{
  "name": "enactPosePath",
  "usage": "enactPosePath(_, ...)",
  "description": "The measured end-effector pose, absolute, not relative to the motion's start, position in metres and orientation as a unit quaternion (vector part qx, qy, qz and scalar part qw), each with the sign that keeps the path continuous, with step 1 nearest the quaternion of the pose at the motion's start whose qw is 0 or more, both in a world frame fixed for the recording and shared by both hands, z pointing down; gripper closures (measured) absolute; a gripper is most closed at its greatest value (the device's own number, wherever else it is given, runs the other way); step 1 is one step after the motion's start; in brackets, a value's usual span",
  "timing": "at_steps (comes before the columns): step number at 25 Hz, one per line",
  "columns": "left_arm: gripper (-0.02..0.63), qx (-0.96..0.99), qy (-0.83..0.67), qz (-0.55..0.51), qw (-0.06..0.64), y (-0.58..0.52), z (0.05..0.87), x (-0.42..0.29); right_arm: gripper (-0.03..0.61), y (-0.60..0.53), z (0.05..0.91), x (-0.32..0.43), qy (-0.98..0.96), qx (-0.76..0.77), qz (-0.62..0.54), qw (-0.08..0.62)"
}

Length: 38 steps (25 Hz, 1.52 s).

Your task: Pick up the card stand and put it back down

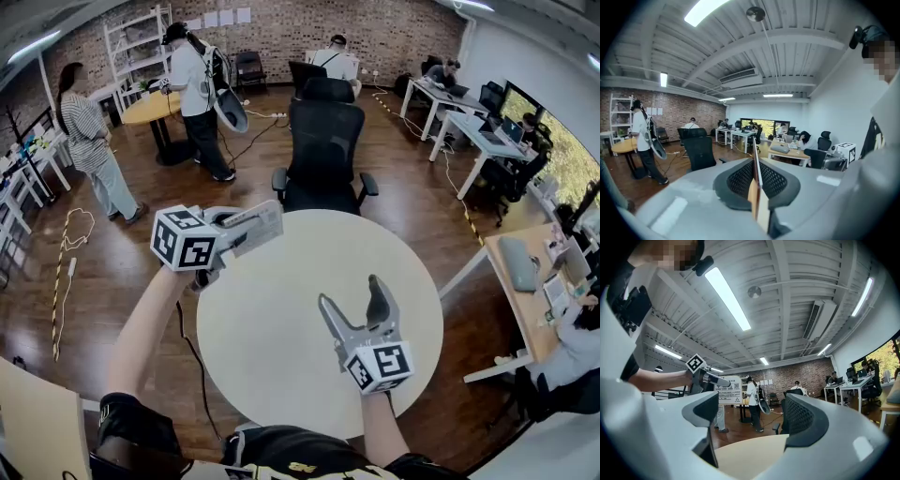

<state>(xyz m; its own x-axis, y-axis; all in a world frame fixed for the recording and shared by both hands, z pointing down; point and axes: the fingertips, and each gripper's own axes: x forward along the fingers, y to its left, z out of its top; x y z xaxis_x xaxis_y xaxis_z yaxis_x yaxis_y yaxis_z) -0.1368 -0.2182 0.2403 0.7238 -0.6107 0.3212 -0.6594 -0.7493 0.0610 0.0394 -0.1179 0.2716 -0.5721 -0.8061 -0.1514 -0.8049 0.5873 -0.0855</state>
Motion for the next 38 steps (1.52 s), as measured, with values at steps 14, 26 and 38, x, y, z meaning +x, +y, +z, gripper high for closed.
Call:
enactPosePath(14, 0.597, 0.896, -0.412, 0.154, 0.059, -0.211, 0.239, -0.202, 0.13, -0.123, 0.291, 0.042, 0.887, -0.454, -0.026, 0.078)
enactPosePath(26, 0.597, 0.896, -0.389, 0.191, 0.096, -0.218, 0.332, -0.274, 0.13, -0.148, 0.355, 0.032, 0.89, -0.451, -0.068, 0.033)
enactPosePath(38, 0.597, 0.916, -0.329, 0.148, 0.177, -0.258, 0.539, -0.324, 0.13, -0.177, 0.497, -0.03, 0.908, -0.399, -0.12, -0.035)
